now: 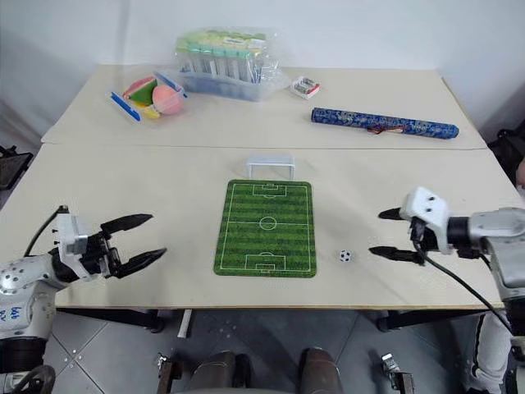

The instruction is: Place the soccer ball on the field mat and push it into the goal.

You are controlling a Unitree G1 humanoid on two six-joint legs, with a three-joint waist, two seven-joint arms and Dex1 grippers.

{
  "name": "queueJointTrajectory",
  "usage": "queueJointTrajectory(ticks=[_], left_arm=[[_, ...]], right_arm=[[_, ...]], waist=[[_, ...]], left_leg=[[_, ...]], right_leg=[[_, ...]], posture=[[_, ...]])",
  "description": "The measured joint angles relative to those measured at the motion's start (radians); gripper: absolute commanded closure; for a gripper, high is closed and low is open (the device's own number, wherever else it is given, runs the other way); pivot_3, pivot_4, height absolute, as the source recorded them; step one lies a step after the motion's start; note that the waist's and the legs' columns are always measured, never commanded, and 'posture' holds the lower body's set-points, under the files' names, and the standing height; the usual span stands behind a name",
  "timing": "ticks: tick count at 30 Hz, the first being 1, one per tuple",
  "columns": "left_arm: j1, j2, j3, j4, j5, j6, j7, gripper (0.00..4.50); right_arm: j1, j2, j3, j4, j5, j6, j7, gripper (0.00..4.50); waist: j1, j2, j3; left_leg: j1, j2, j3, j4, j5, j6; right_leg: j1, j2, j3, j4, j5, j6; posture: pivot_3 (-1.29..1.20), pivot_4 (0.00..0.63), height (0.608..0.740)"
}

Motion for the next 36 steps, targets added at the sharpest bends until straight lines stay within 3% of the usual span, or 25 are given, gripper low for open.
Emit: queueJointTrajectory(ticks=[8,13,16,25,31,36], left_arm=[[-0.002,0.0,-0.003,0.032,-0.031,-0.043,-0.161,0.0],[0.023,-0.001,0.014,0.067,-0.033,-0.081,-0.175,0.0],[0.041,-0.002,0.019,0.069,-0.033,-0.098,-0.171,0.0],[0.042,-0.006,0.027,0.075,-0.033,-0.117,-0.164,0.0],[0.028,-0.006,0.027,0.106,-0.033,-0.12,-0.18,0.0],[-0.012,-0.006,0.02,0.172,-0.031,-0.147,-0.21,0.0]], right_arm=[[-0.108,0.063,0.134,0.061,-0.05,-0.067,0.098,0.02],[-0.161,0.135,0.178,0.121,-0.074,-0.099,0.106,0.02],[-0.162,0.162,0.192,0.164,-0.094,-0.123,0.108,0.53],[-0.166,0.169,0.192,0.191,-0.112,-0.18,0.111,3.59],[-0.155,0.169,0.186,0.138,-0.103,-0.168,0.107,3.65],[-0.191,0.21,0.183,-0.083,-0.057,0.012,0.059,3.65]], waist=[[-0.005,0.0,0.0],[-0.006,0.0,0.0],[-0.005,0.0,0.001],[-0.005,0.001,0.001],[-0.005,0.001,0.001],[-0.008,0.002,0.002]], left_leg=[[0.0,-0.003,0.0,0.001,0.0,0.0],[0.0,-0.002,-0.001,0.002,0.0,0.0],[-0.001,-0.002,-0.001,0.002,0.0,0.0],[0.0,0.0,-0.001,0.003,0.0,0.0],[-0.001,0.0,-0.001,0.003,0.0,0.0],[-0.001,0.0,-0.001,0.004,-0.001,0.0]], right_leg=[[0.0,0.0,-0.001,0.0,0.0,0.0],[0.0,0.0,-0.001,0.001,0.0,0.0],[0.0,0.0,-0.001,0.001,0.0,0.0],[0.001,0.0,-0.002,0.001,0.0,0.0],[0.0,0.0,-0.002,0.002,0.0,0.0],[0.0,0.001,-0.002,0.002,0.0,0.0]], posture=[[0.0,0.15,0.74],[0.0,0.15,0.74],[0.0,0.15,0.74],[0.0,0.15,0.74],[0.0,0.15,0.74],[0.0,0.15,0.74]])
